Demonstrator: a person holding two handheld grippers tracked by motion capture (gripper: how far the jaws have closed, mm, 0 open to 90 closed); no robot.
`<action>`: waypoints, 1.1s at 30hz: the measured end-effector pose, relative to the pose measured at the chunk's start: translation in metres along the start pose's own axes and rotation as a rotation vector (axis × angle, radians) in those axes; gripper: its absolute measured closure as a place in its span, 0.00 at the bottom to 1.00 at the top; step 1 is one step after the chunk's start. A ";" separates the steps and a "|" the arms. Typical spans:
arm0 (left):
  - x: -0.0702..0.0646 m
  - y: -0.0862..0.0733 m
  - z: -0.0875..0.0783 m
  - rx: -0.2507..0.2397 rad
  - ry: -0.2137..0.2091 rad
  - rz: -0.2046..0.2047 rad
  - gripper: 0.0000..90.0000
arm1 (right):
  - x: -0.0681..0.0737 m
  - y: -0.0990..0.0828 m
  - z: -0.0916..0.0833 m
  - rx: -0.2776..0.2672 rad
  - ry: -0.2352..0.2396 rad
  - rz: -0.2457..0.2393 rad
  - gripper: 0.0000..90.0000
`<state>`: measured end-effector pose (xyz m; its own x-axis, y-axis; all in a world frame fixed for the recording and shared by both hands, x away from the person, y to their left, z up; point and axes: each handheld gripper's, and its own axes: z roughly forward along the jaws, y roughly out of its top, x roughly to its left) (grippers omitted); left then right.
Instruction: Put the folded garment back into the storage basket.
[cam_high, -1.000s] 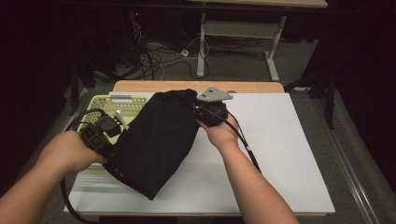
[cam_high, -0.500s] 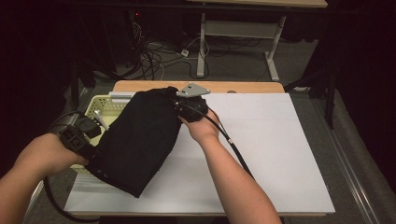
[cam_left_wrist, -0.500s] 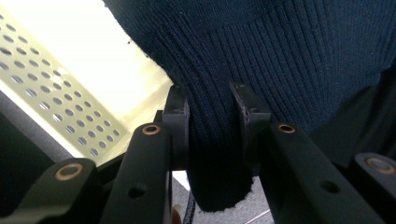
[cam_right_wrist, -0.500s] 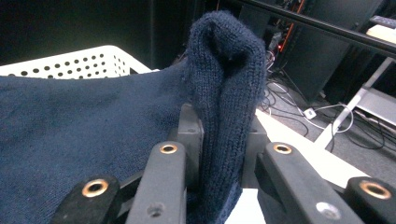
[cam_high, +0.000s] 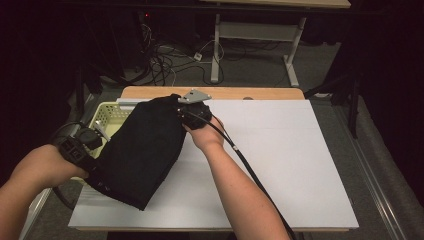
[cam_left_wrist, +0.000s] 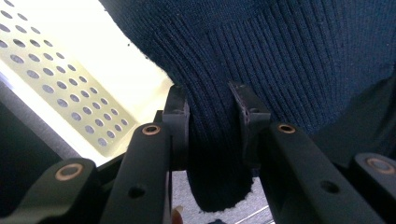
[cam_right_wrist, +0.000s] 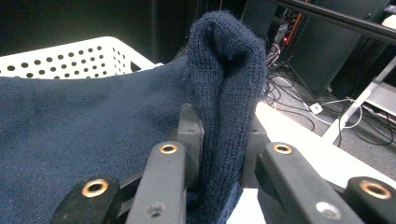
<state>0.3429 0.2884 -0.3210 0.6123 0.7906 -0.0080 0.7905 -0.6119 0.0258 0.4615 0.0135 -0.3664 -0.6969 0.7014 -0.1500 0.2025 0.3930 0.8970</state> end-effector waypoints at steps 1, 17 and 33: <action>0.002 -0.001 0.001 -0.001 -0.004 -0.004 0.77 | 0.000 0.000 0.001 0.001 0.002 -0.001 0.86; 0.010 -0.006 0.000 -0.017 -0.011 -0.023 0.77 | 0.004 0.009 0.009 0.002 0.013 -0.020 0.86; 0.035 -0.035 -0.014 -0.033 0.005 -0.108 0.77 | 0.028 0.050 0.042 -0.033 0.054 -0.070 0.86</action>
<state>0.3359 0.3378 -0.3081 0.5235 0.8520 -0.0075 0.8508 -0.5223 0.0575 0.4810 0.0782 -0.3437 -0.7445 0.6398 -0.1907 0.1299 0.4190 0.8987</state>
